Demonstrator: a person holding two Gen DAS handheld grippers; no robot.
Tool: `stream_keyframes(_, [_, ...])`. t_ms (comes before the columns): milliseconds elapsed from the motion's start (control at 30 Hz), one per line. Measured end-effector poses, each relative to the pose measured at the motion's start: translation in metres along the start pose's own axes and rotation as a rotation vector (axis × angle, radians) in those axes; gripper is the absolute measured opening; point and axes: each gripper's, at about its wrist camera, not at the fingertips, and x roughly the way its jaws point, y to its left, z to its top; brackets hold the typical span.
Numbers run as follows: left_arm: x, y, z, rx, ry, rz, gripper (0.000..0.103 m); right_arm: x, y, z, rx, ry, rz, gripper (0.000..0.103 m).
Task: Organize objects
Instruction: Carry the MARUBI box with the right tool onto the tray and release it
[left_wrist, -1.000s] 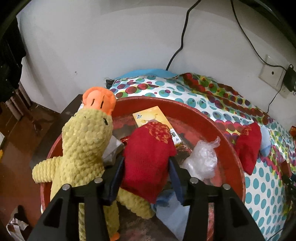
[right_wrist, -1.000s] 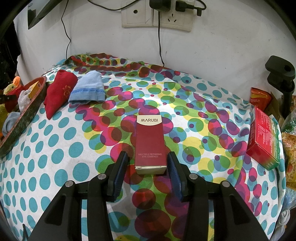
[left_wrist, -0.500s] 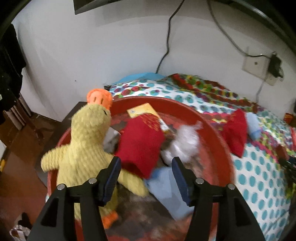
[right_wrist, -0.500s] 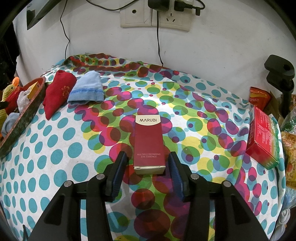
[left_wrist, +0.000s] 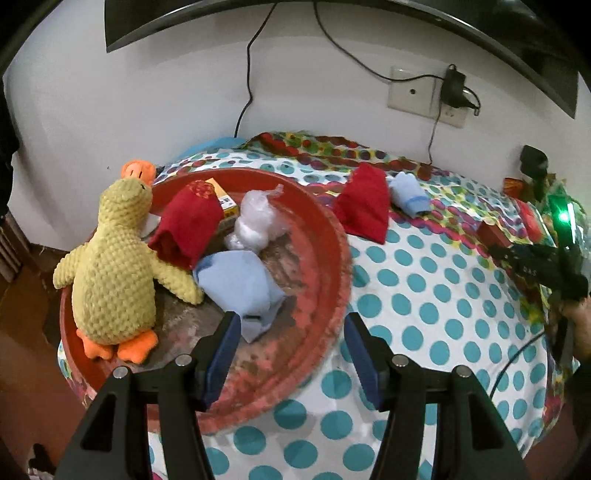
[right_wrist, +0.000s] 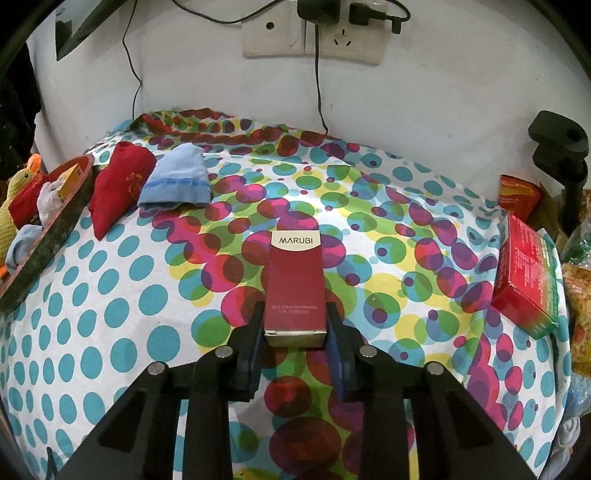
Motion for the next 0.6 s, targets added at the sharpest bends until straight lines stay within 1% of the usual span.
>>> stream_keyframes(167, [-0.004, -0.003, -0.004, 0.020, -0.004, 0.007, 0.060, 0.000, 0.002, 0.000, 0.003, 0.001, -0.009, 0.028])
stream_keyframes(467, [-0.004, 0.001, -0.012, 0.008, 0.024, -0.016, 0.060, 0.000, 0.002, 0.000, 0.002, 0.000, -0.030, 0.028])
stream_keyframes(600, [-0.009, 0.002, -0.019, 0.020, 0.023, 0.001, 0.060, 0.000, 0.001, 0.000, 0.001, -0.001, -0.042, 0.028])
